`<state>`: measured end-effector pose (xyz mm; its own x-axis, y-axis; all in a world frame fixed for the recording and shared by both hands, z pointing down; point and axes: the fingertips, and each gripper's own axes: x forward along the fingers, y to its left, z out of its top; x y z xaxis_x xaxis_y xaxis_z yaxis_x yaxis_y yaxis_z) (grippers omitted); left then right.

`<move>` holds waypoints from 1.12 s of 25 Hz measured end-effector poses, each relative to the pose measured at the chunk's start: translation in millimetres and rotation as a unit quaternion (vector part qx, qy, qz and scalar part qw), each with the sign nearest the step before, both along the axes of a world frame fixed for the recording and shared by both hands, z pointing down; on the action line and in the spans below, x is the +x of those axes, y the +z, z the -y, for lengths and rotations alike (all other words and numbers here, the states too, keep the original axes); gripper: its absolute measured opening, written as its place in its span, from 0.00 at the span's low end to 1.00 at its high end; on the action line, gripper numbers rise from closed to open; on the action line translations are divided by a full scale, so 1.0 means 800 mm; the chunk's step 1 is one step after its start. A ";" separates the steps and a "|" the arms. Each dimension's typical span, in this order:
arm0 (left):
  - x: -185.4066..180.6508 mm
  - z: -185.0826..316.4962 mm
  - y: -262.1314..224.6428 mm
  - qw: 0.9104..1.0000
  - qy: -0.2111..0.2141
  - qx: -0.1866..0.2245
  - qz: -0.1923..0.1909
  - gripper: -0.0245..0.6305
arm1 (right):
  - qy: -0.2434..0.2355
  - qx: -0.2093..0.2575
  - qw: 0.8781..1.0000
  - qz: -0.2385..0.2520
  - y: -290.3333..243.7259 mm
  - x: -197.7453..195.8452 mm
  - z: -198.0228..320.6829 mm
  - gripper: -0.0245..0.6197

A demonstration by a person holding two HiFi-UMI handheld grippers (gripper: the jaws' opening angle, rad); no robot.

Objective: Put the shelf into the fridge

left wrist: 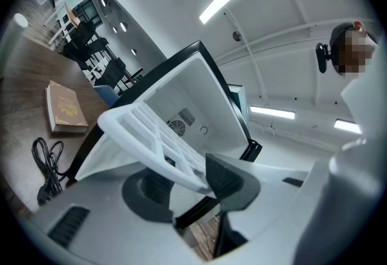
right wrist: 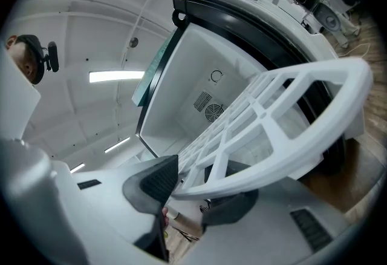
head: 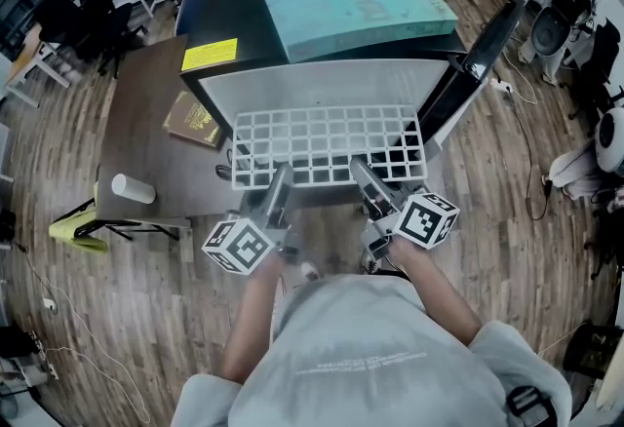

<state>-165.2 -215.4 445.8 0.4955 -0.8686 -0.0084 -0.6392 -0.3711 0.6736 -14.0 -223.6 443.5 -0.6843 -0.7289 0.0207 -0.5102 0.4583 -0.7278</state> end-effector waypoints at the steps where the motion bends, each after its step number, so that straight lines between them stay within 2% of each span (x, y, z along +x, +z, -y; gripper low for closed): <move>1: 0.000 0.000 0.000 1.000 0.000 0.000 0.000 0.26 | 0.000 -0.001 1.000 0.001 0.001 0.000 0.000 0.25; 15: 0.004 0.007 -0.001 1.000 -0.004 -0.001 -0.001 0.26 | -0.012 -0.001 1.000 -0.004 -0.002 0.003 0.016 0.25; 21: 0.005 0.015 -0.001 1.000 0.000 -0.006 0.022 0.27 | -0.015 -0.001 1.000 -0.007 -0.003 0.004 0.026 0.25; 28: 0.004 0.027 -0.005 1.000 -0.001 -0.009 0.024 0.27 | -0.018 -0.002 1.000 -0.013 -0.008 0.003 0.038 0.25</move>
<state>-162.0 -237.2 441.8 0.4930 -0.8695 0.0310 -0.6718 -0.3577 0.6487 -11.8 -254.1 437.4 -0.7095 -0.7034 0.0427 -0.5126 0.4736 -0.7162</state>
